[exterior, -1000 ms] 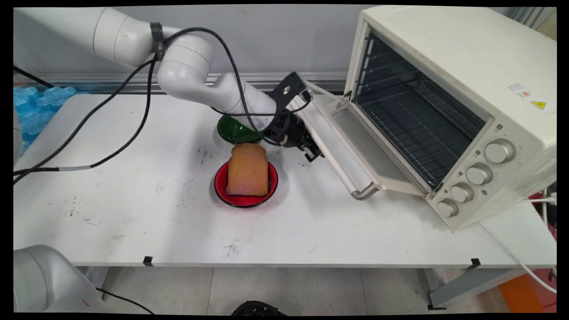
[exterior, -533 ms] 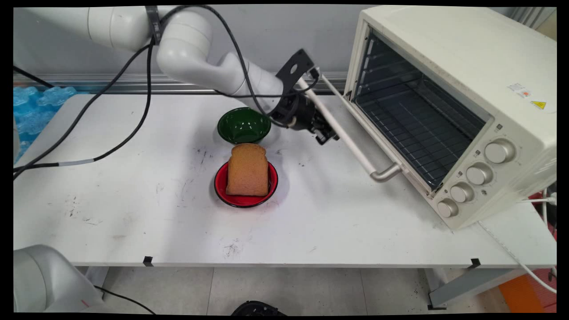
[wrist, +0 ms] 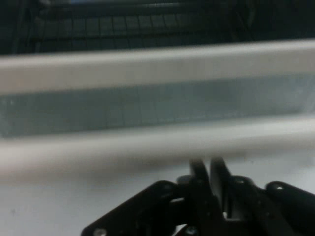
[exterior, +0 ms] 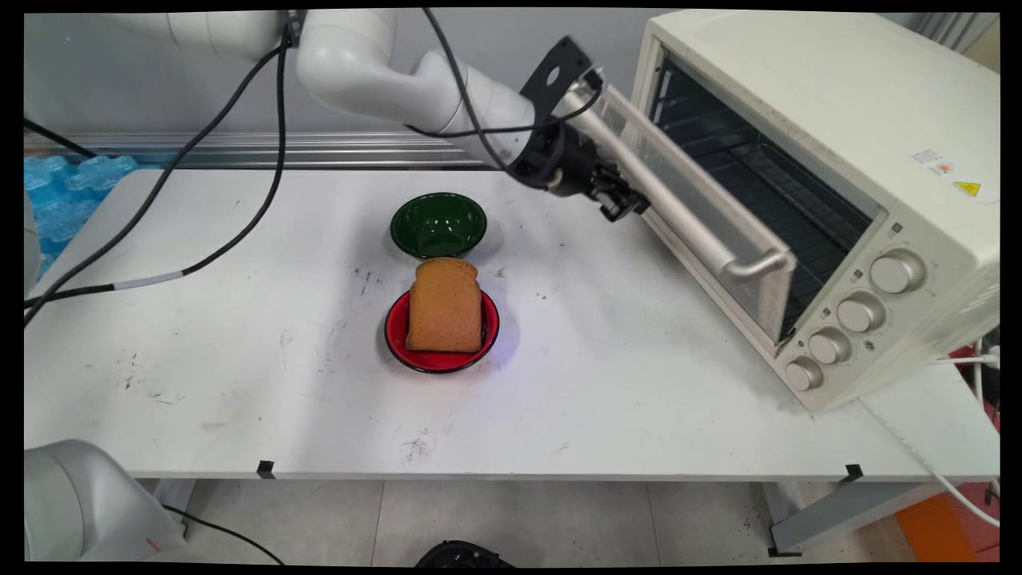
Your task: Close the oven
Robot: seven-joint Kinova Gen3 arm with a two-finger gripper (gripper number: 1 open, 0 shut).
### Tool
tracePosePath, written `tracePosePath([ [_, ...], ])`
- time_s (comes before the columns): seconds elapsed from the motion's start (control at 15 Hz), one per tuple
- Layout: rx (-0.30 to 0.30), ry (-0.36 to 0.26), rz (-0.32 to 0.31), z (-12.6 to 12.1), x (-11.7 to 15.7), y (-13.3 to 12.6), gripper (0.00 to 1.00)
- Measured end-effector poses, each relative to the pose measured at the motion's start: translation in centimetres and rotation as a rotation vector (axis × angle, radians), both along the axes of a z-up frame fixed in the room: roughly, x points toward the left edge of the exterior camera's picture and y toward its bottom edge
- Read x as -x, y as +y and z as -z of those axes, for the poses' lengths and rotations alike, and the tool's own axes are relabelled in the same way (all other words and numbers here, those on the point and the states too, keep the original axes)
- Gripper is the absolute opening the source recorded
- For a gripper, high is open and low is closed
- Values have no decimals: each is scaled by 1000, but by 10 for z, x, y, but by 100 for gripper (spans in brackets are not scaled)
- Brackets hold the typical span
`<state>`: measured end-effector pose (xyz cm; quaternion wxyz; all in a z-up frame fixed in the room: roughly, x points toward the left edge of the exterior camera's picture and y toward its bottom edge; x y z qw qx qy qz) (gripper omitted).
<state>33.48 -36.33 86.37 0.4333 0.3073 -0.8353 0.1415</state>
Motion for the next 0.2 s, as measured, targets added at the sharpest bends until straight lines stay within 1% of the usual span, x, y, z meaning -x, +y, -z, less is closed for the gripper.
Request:
tracePosePath([
  [0.07, 5, 8, -2, -4, 3, -3, 100],
  [0.2, 15, 22, -7, -11, 8, -7, 100],
])
